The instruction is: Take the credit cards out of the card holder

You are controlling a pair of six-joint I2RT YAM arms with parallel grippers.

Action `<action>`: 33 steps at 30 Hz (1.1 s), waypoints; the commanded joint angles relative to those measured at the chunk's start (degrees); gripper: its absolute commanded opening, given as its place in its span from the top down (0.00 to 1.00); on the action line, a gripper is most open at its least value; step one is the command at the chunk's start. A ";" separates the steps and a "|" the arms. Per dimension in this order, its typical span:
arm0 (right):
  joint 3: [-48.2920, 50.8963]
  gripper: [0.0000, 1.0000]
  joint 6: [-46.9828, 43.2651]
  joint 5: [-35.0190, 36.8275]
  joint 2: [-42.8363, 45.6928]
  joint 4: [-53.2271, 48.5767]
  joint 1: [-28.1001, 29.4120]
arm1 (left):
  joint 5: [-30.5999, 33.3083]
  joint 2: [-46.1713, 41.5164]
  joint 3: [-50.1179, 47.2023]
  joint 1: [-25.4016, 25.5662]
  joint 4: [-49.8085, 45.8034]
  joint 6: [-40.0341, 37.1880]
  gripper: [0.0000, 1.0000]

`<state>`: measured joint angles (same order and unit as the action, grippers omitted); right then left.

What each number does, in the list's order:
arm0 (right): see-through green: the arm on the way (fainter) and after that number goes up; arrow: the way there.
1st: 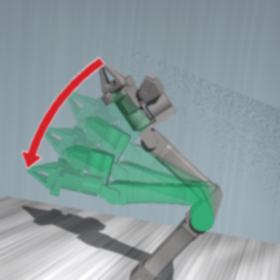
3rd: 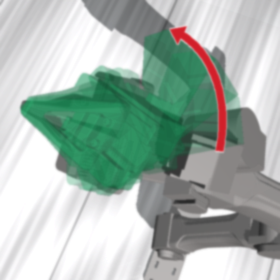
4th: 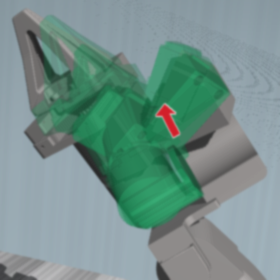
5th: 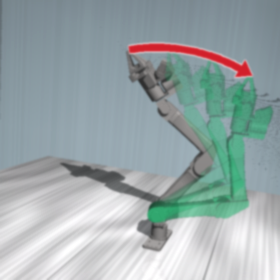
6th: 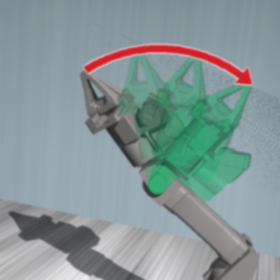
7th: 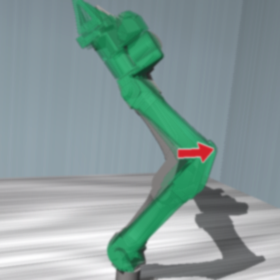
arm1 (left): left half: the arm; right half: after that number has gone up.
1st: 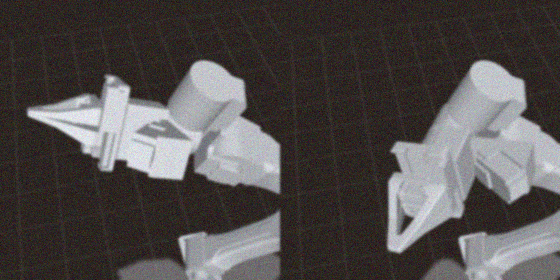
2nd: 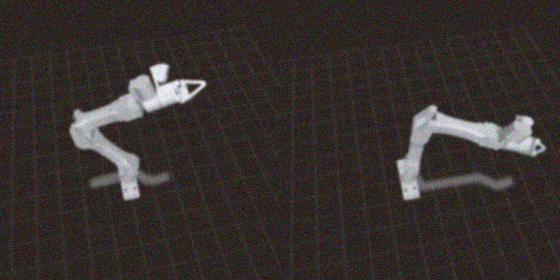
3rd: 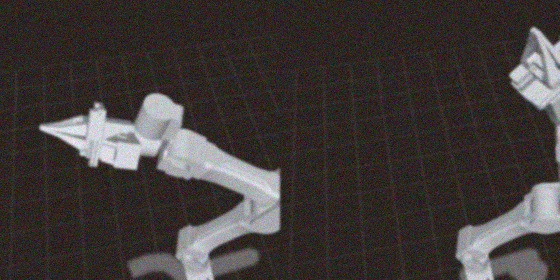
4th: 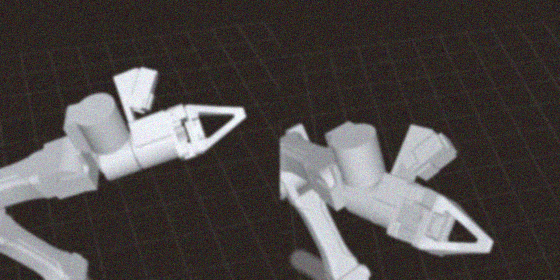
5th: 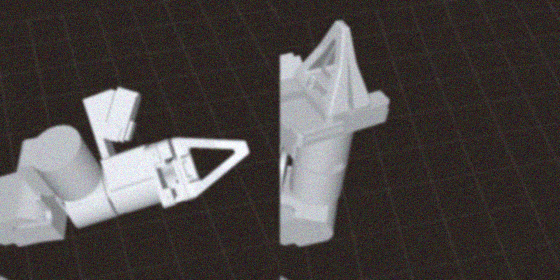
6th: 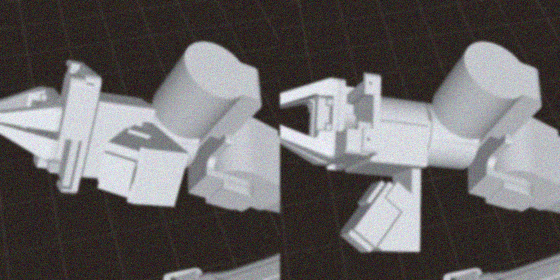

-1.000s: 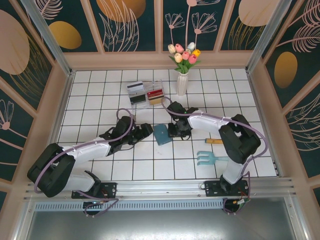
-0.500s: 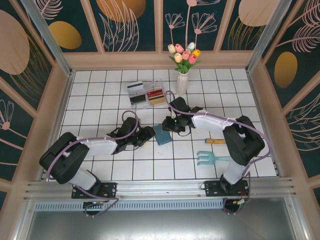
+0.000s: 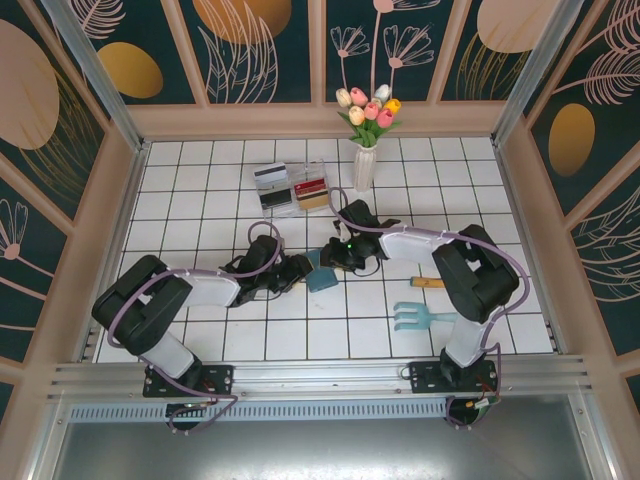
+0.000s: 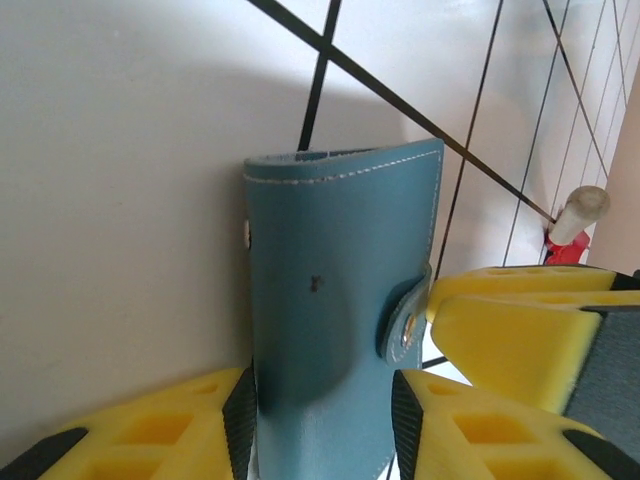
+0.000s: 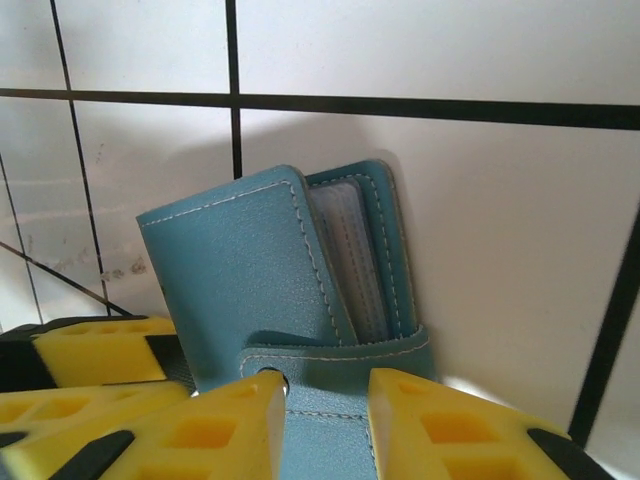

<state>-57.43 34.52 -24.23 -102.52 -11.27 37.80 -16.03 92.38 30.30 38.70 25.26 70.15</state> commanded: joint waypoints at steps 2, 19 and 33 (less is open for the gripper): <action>1.26 0.70 1.50 -2.40 -1.64 2.20 -0.10 | 0.97 0.96 -1.45 0.35 2.91 1.44 0.58; 1.40 0.70 2.57 -2.40 1.37 3.14 -1.74 | -1.89 -1.44 -2.71 0.40 10.45 -6.08 0.77; -1.66 0.58 -0.50 9.19 5.74 -1.28 0.46 | -1.81 -3.32 -0.73 0.41 4.80 -9.22 0.94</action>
<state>-57.28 35.51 -17.26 -97.43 -10.55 36.88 -16.69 89.91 27.83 38.70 30.96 62.76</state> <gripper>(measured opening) 0.416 0.114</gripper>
